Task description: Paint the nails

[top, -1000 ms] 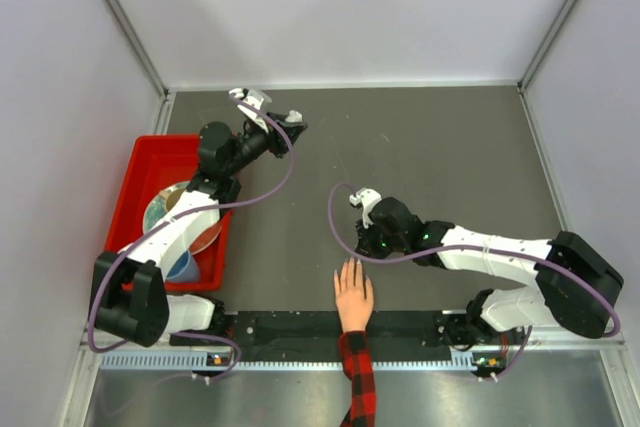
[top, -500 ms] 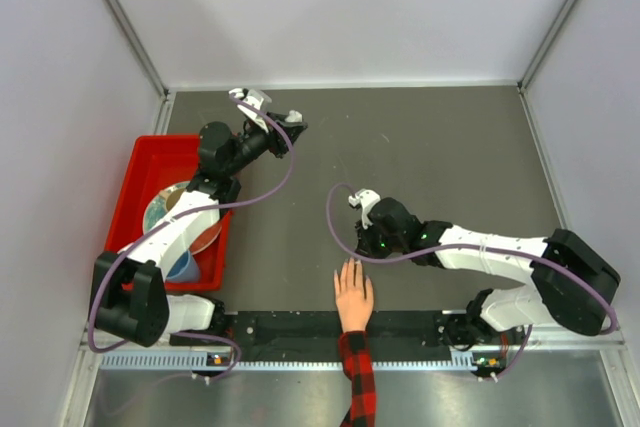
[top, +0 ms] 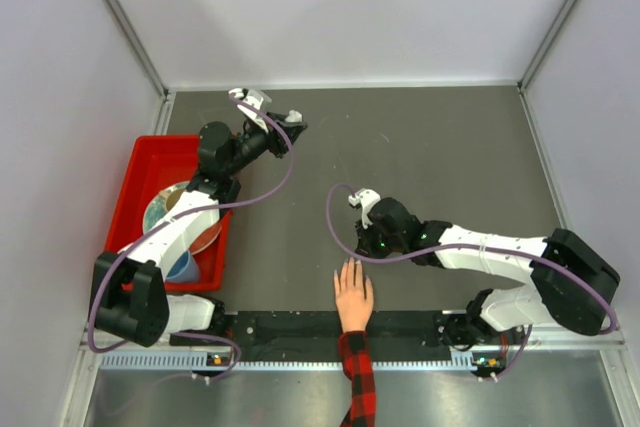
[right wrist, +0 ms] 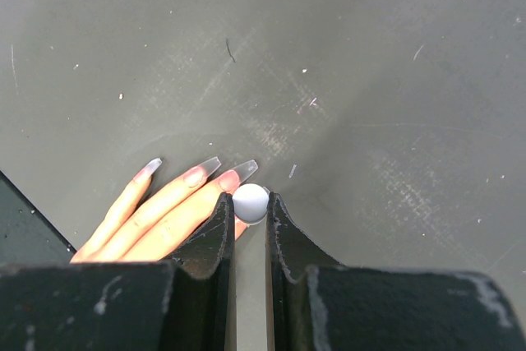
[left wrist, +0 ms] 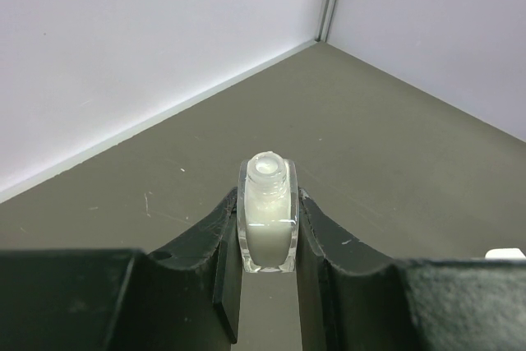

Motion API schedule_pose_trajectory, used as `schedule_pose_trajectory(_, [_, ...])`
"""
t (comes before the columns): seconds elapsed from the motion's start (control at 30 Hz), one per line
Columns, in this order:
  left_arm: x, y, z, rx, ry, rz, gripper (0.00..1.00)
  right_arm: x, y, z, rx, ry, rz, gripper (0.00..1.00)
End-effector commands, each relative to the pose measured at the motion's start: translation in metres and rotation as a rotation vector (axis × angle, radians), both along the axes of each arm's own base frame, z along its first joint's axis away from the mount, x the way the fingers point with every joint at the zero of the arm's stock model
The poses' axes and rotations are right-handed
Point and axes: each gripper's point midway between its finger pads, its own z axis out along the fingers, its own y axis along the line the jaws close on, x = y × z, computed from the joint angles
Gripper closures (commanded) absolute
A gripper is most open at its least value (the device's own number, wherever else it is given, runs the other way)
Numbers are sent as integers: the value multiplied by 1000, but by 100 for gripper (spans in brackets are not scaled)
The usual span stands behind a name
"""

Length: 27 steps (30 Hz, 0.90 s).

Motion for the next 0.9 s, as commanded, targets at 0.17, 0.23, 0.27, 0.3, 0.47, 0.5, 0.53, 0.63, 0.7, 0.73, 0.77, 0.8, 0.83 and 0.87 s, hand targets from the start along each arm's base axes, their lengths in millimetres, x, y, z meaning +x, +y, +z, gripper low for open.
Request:
schedule_pose_trajectory(0.17, [-4,2,41,-34,-117,-8,100,24,15,26,65,-91,-16,100])
schedule_pose_trajectory(0.23, [-3,3,40,-35,-113,-7,100,24,15,25,64,-88,-16,100])
schedule_pose_trajectory(0.27, [-3,3,40,-34,-113,-8,100,24,15,25,65,-86,-17,100])
schedule_pose_trajectory(0.3, [-3,3,40,-34,-112,-7,100,25,16,25,65,-88,-14,100])
schedule_pose_trajectory(0.47, [-3,3,40,-33,-115,-7,100,26,17,25,68,-87,-13,100])
schedule_pose_trajectory(0.5, [-4,3,41,-34,-117,-8,100,25,17,25,67,-86,-12,100])
schedule_pose_trajectory(0.53, [-4,3,41,-33,-116,-8,100,26,16,25,66,-87,-14,100])
schedule_pose_trajectory(0.63, [-4,3,40,-32,-113,-8,100,27,15,24,59,-88,-24,100])
schedule_pose_trajectory(0.7, [-3,4,40,-33,-115,-5,100,27,15,25,61,-91,-25,100])
schedule_pose_trajectory(0.73, [-3,4,40,-33,-115,-7,100,28,15,25,61,-93,-24,100])
schedule_pose_trajectory(0.77, [-4,3,40,-34,-114,-8,100,28,15,25,61,-94,-25,100])
schedule_pose_trajectory(0.8, [-3,4,40,-34,-113,-5,100,28,15,26,62,-95,-25,100])
schedule_pose_trajectory(0.83, [-3,4,41,-35,-115,-5,100,28,15,25,60,-94,-24,100])
schedule_pose_trajectory(0.87, [-3,4,41,-35,-116,-5,100,28,15,25,59,-95,-29,100])
